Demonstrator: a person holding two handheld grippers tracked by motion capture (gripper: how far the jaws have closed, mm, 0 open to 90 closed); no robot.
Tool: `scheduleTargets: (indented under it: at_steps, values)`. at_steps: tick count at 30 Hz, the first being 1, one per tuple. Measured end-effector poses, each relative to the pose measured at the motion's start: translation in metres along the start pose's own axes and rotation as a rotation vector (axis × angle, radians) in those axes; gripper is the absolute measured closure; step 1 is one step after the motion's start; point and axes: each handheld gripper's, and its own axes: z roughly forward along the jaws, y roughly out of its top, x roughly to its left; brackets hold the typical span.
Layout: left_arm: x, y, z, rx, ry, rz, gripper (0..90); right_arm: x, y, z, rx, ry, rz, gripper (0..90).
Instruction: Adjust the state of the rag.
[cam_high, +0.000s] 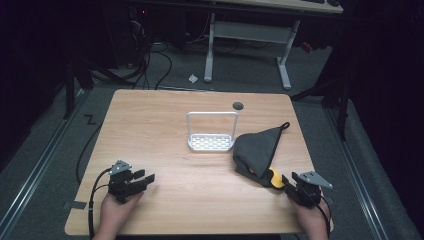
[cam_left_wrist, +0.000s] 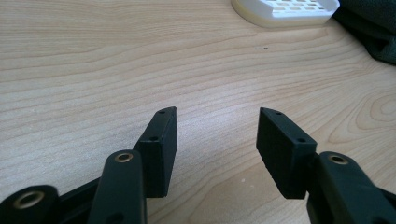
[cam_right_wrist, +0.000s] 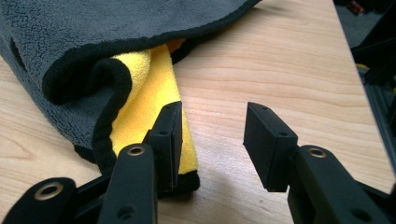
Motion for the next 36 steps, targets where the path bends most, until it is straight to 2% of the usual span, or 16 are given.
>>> scheduleTargets:
  at_steps: [3, 6, 14, 17, 19, 22, 23, 27, 29, 30, 31, 32, 33, 35, 36]
  values:
    - [0.001, -0.002, 0.0, 0.001, -0.003, -0.015, 47.6, 0.001, 0.0, 0.003, 0.009, 0.006, -0.004, 58.2]
    - [-0.001, -0.003, -0.001, 0.002, -0.002, -0.012, 47.2, 0.002, 0.0, 0.003, 0.014, 0.009, -0.012, 57.9]
    - [-0.001, -0.006, -0.006, -0.009, 0.0, -0.035, 46.8, 0.005, 0.006, 0.001, -0.018, 0.036, -0.018, 55.8]
    - [-0.001, -0.006, -0.005, -0.008, 0.001, -0.037, 46.7, 0.008, 0.017, -0.001, -0.05, 0.053, -0.013, 53.9]
    - [-0.001, -0.007, -0.005, -0.007, 0.001, -0.038, 46.7, 0.01, 0.028, -0.001, -0.07, 0.074, -0.003, 49.3]
    - [-0.001, -0.007, -0.004, -0.004, -0.001, -0.034, 46.6, 0.013, 0.04, 0.001, -0.081, 0.085, -0.01, 46.7]
    - [-0.002, -0.006, -0.003, -0.001, -0.003, -0.031, 46.3, 0.017, 0.05, 0.004, -0.093, 0.1, -0.006, 44.6]
    - [-0.003, -0.006, -0.003, 0.0, -0.003, -0.02, 46.3, 0.025, 0.067, 0.019, -0.081, 0.122, -0.011, 44.1]
    - [-0.003, -0.006, -0.003, -0.002, -0.004, -0.02, 46.3, 0.027, 0.072, 0.03, -0.057, 0.128, -0.018, 51.2]
    - [-0.003, -0.006, -0.003, -0.001, -0.006, -0.02, 46.6, 0.028, 0.074, 0.036, -0.041, 0.134, -0.026, 57.8]
    - [-0.003, -0.006, -0.003, 0.001, -0.005, -0.014, 46.9, 0.028, 0.074, 0.042, -0.01, 0.138, -0.031, 69.9]
    - [-0.003, -0.006, -0.003, 0.001, -0.005, -0.014, 47.1, 0.028, 0.074, 0.042, -0.01, 0.138, -0.031, 69.9]
    - [-0.004, -0.006, -0.003, 0.0, -0.005, -0.013, 47.1, 0.028, 0.073, 0.052, 0.033, 0.14, -0.047, 79.7]
    - [-0.005, -0.006, -0.004, -0.003, -0.003, -0.007, 47.1, 0.027, 0.07, 0.062, 0.078, 0.132, -0.059, 87.3]
    - [-0.005, -0.006, -0.004, -0.005, -0.004, -0.005, 47.1, 0.026, 0.065, 0.071, 0.133, 0.134, -0.063, 90.0]
